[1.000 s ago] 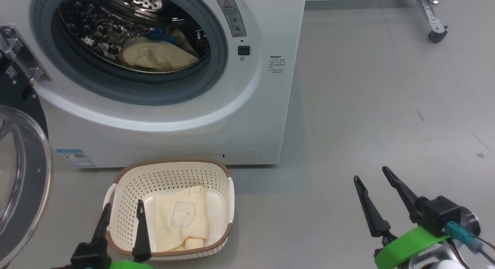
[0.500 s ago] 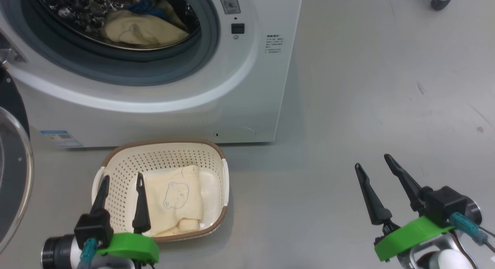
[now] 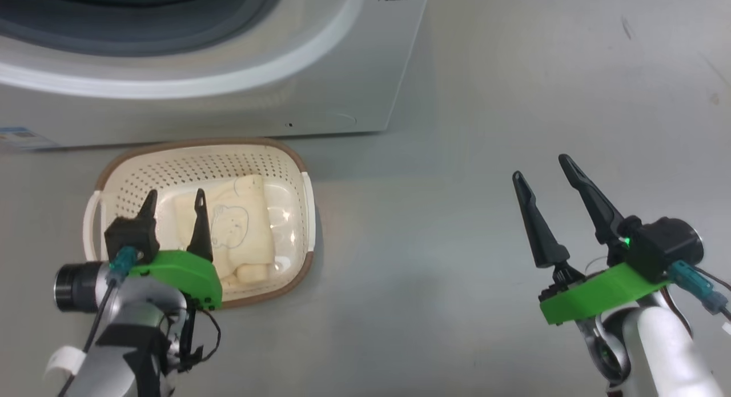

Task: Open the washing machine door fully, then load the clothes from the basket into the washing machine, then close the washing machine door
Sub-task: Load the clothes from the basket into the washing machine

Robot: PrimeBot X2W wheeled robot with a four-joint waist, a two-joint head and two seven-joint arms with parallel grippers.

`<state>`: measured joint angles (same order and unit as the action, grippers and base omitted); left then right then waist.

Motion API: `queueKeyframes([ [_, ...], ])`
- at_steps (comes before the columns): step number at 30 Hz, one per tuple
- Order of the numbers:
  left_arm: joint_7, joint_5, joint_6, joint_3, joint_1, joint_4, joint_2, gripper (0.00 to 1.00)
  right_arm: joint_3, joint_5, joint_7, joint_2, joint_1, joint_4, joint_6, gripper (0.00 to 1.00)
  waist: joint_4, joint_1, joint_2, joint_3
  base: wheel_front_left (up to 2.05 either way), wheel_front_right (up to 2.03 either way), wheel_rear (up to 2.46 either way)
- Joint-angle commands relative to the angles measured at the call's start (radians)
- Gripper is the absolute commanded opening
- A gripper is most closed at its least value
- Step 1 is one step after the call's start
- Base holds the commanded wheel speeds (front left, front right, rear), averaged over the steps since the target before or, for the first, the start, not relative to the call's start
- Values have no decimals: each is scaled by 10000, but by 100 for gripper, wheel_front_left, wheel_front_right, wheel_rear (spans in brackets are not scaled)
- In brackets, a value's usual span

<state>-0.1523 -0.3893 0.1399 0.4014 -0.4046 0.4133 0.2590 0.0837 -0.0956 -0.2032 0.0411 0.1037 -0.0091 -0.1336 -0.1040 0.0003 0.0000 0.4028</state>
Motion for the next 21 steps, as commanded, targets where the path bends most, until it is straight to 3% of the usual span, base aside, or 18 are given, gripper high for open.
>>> queueKeyframes([
  [1, 171, -143, -183, -253, -631, 277, 183, 100, 289, -106, -188, 91, 396, -205, 29, 100, -358, -3, 0, 947, 0, 0, 0],
  [2, 171, -143, -183, -253, -631, 277, 183, 100, 289, -106, -188, 91, 396, -205, 29, 100, -358, -3, 0, 947, 0, 0, 0],
  [6, 741, -447, -1039, -179, -1929, 1803, 297, 100, 682, -280, -416, 91, 1120, -17, 29, 100, -752, -3, 0, 2019, 0, 0, 0],
  [11, 1249, -684, -1683, -178, -2843, 2924, 519, 100, 1020, -483, -536, 91, 1680, 111, 29, 100, -1163, -3, 0, 2804, 0, 0, 0],
  [21, 1993, -1256, -2326, -339, -3944, 4800, 877, 100, 1463, -1068, -583, 91, 2498, 68, 29, 100, -1998, -3, 0, 4159, 0, 0, 0],
])
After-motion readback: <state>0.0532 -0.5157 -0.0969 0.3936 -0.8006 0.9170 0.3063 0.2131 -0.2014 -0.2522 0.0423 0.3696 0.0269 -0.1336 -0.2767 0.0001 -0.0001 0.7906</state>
